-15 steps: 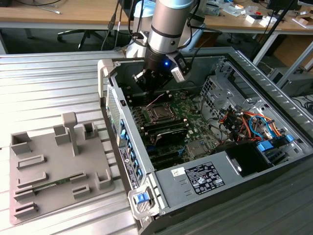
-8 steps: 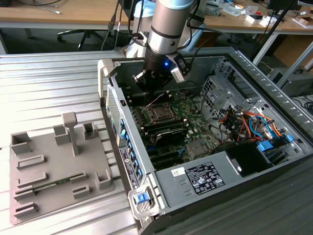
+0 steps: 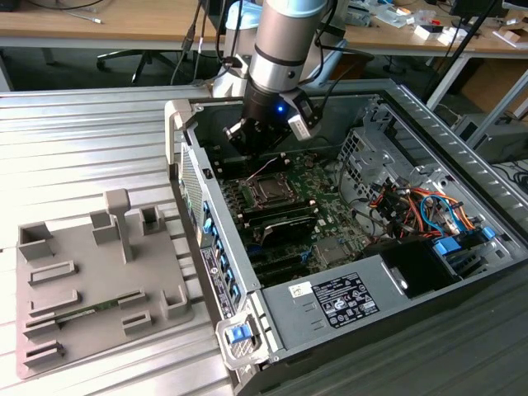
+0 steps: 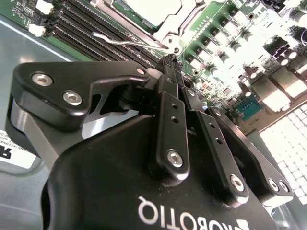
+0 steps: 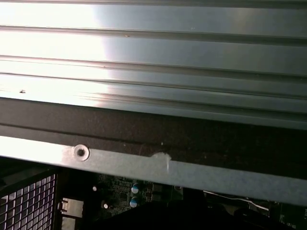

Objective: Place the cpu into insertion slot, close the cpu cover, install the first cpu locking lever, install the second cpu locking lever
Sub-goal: 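Install the first cpu locking lever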

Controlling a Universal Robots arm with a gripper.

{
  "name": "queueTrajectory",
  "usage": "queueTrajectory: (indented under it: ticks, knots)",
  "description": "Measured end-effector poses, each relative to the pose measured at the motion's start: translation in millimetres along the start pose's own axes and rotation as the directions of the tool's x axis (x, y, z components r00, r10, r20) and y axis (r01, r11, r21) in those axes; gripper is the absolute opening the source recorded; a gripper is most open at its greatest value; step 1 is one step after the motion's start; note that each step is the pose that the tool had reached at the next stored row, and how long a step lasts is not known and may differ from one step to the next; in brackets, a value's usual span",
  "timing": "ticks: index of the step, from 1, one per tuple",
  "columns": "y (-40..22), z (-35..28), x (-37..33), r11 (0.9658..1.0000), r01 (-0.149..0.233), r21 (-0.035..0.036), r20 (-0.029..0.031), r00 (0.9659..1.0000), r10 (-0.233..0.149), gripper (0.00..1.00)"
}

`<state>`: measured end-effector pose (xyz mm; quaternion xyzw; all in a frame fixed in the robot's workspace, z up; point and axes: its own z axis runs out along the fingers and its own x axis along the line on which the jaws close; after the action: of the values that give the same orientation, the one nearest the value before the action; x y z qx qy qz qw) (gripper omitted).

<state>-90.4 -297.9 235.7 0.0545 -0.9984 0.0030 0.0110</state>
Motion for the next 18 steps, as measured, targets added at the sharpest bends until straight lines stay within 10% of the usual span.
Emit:
queueTrajectory:
  ticks: [18]
  knots:
    - [0.0, 4.3, -0.1, 1.0000, 0.000, 0.0000, 0.0001, 1.0000, 0.000, 0.11]
